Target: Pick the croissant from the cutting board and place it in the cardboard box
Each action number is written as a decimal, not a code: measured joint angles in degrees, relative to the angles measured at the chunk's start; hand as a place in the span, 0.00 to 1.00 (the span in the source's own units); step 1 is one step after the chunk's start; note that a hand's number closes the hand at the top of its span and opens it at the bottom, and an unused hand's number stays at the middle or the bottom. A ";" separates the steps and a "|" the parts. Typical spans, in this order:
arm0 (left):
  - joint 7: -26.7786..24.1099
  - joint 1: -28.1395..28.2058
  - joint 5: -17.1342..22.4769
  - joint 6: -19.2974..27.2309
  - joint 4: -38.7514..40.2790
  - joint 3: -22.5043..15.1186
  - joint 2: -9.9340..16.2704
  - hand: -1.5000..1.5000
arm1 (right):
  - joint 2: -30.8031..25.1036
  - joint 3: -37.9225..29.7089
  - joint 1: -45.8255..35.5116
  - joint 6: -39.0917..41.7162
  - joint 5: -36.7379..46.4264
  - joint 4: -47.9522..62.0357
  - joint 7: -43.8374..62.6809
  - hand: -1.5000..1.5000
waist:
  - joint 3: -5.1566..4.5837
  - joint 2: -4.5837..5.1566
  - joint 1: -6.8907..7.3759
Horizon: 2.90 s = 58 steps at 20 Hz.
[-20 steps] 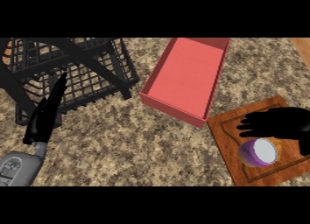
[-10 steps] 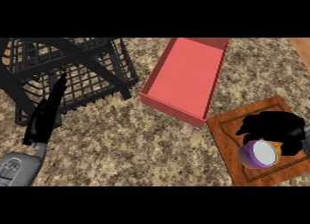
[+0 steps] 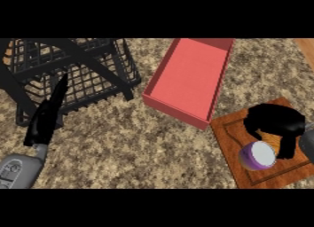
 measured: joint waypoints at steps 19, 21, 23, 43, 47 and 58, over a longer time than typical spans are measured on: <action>0.41 -2.51 -1.02 -0.03 1.19 -1.35 -0.97 0.50 | -3.55 -29.47 -17.88 -1.95 -19.82 23.18 1.54 1.00 | 0.24 0.83 2.34; 0.25 -2.53 -0.87 -0.38 1.19 -1.39 -0.88 0.50 | -2.86 -30.11 -19.76 -1.43 -20.49 23.52 0.23 1.00 | 0.18 0.81 2.38; 0.42 -2.44 -1.05 0.00 1.27 -1.31 -0.95 0.50 | -1.75 -30.31 -21.44 -0.42 -20.91 23.86 -0.61 1.00 | 0.19 0.70 2.21; 0.90 -2.85 -0.74 -0.72 1.02 -1.30 -0.97 0.50 | 16.55 -32.42 -40.75 11.90 -25.67 31.52 18.37 1.00 | -0.15 0.81 2.61; -0.02 -2.97 -1.19 -0.62 1.12 -1.58 -1.27 0.50 | 20.73 -32.28 -42.67 9.99 -25.15 33.94 21.37 1.00 | -0.10 1.09 3.15; 0.42 -4.27 -1.38 -0.88 1.17 -2.11 -1.71 0.50 | 28.52 -32.18 -44.95 2.48 -22.92 41.88 29.35 0.00 | -0.04 1.84 4.48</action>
